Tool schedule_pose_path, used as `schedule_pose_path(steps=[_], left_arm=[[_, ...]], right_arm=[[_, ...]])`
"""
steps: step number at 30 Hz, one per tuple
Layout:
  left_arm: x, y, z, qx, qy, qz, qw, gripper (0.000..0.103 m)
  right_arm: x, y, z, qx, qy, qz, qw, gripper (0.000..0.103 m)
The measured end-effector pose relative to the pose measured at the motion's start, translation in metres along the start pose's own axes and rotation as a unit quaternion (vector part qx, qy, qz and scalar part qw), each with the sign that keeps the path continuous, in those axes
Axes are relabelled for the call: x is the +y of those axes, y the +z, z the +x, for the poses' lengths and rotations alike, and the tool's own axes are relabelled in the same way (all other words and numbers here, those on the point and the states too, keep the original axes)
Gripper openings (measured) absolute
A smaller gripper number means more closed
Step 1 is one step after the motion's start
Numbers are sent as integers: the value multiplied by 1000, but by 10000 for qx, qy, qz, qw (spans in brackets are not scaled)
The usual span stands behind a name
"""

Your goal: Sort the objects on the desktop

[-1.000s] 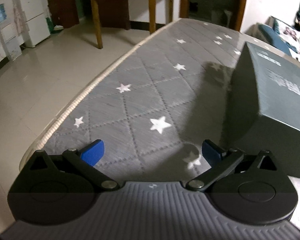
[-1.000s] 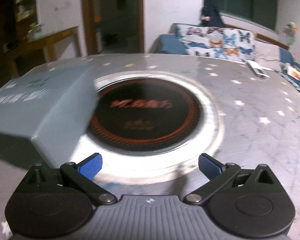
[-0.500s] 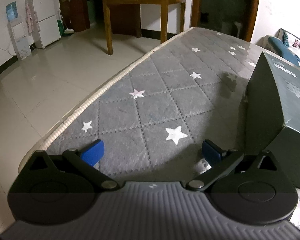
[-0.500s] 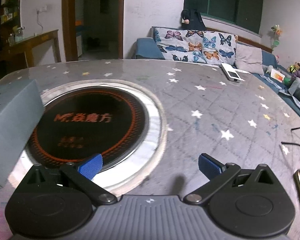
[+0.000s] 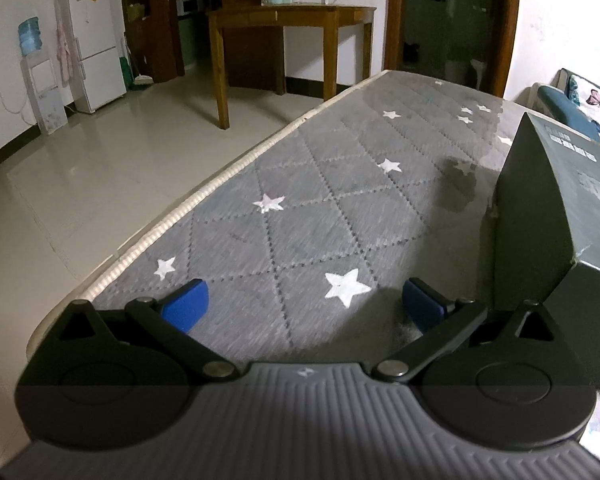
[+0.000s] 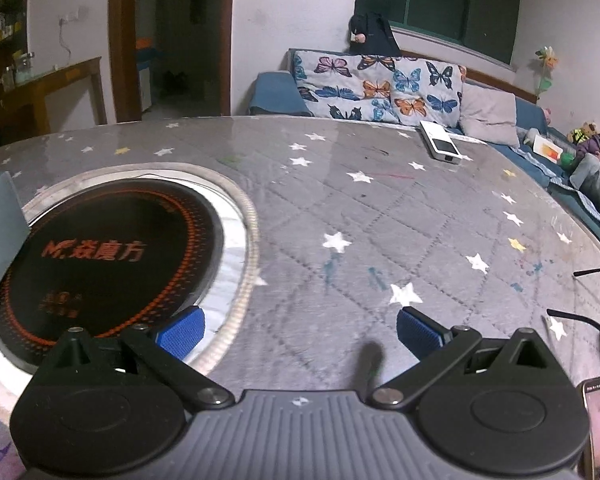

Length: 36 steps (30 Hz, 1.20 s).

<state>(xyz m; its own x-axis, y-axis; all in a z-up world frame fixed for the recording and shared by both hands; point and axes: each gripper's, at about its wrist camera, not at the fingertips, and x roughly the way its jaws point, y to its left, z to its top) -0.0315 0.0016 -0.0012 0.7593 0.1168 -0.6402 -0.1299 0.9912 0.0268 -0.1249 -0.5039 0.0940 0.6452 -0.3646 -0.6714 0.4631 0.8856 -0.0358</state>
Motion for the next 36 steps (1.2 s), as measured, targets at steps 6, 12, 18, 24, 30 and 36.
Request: schedule_pose_path(steps=[6,12,18,24,30,36], left_arm=[[-2,-2,3,-121,19,1,9999,103],[-3,-1,7,-148,22,-2,9999,103],[-3,2,12,-165,10,5,9999,103],[-4,5,15,-162,-11,25,9999,103],[-4,8,17,-158,-2,13,9999,103],[-5,8,20,-164,-8,8,9999,103]], right_arm=[[-14,2,11,6,-32,73,10000,103],[-30,4,20,0,-20,242,9997,103],[-39,7,27,23,26,278,9996,103],[-45,7,32,-69,141,258,9995,103],[-45,7,32,-87,158,243,9995,103],[-45,7,32,-95,145,218,9996,103]])
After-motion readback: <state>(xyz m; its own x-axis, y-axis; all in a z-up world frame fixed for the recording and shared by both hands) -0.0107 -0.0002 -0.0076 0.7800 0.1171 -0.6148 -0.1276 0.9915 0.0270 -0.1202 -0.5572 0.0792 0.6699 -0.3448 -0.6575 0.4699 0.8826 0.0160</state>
